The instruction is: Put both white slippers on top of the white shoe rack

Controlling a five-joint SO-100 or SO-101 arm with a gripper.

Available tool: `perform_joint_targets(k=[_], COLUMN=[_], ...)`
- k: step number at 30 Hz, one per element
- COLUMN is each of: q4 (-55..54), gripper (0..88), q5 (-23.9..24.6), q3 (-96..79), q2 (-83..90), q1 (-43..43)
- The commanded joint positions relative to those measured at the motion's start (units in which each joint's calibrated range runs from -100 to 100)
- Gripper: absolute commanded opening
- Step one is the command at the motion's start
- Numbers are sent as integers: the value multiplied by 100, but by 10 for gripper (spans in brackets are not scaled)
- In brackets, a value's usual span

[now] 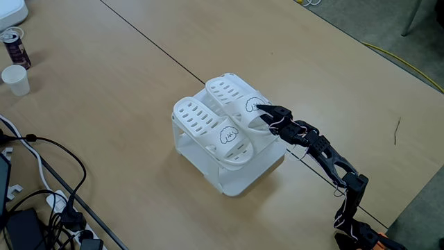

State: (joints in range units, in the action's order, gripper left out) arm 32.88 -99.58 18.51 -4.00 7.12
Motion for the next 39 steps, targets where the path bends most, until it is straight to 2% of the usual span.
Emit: perform_joint_targets(k=[1, 7, 12, 15, 25, 39], q4=[-87, -87, -95, -95, -26, -43], gripper=[8, 13, 143, 174, 175, 176], q5=[-42, -42, -42, -42, -42, -42], q3=[427, 129, 129, 129, 111, -728], q2=[716, 732, 724, 724, 774, 716], q1=[-21, -21, -29, -29, -45, -679])
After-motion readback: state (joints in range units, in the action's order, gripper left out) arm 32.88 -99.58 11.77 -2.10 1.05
